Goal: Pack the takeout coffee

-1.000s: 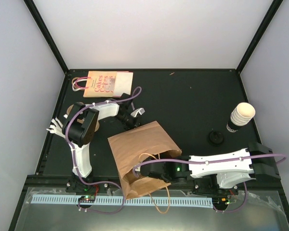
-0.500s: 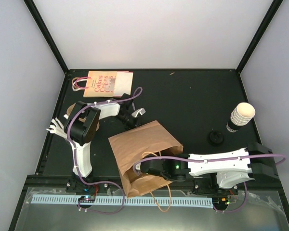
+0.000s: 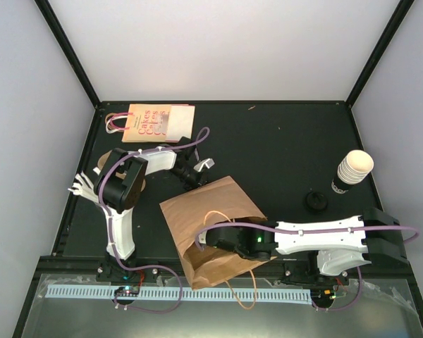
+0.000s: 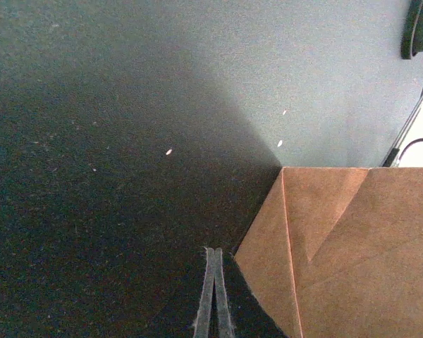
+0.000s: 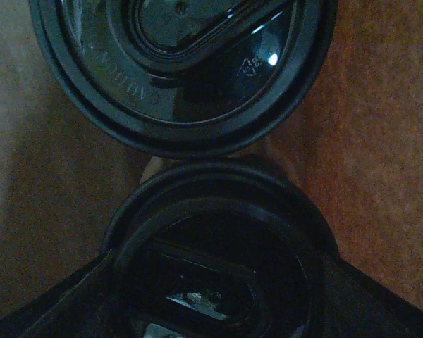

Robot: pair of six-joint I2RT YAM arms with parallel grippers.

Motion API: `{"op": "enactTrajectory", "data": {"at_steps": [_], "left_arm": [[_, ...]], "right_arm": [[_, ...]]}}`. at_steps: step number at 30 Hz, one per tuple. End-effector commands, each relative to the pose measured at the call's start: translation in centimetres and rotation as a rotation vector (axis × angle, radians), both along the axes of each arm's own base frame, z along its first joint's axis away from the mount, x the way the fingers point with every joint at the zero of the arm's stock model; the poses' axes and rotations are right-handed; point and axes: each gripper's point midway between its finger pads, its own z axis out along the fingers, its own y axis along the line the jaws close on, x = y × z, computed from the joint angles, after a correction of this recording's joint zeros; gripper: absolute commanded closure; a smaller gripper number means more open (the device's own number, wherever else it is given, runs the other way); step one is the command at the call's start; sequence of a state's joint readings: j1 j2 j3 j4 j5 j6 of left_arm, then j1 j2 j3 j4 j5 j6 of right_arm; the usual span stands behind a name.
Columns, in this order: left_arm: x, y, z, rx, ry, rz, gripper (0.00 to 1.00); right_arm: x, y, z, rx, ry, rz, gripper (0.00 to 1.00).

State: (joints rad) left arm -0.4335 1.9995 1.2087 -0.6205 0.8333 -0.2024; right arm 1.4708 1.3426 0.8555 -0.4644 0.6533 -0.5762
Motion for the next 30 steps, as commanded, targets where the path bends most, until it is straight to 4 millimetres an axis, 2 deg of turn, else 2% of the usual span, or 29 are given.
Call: {"op": "enactTrajectory", "data": {"at_steps": [1, 30], "left_arm": [[0.2, -1.0, 0.7, -0.048, -0.004, -0.032, 0.98], [-0.5, -2.1, 0.9, -0.102, 0.02, -0.067, 0.99]], "right_arm": [[0.4, 0.2, -0.5, 0.013, 0.016, -0.008, 0.52], [0.4, 0.1, -2.9, 0.023, 0.119, -0.034, 0.52]]}}
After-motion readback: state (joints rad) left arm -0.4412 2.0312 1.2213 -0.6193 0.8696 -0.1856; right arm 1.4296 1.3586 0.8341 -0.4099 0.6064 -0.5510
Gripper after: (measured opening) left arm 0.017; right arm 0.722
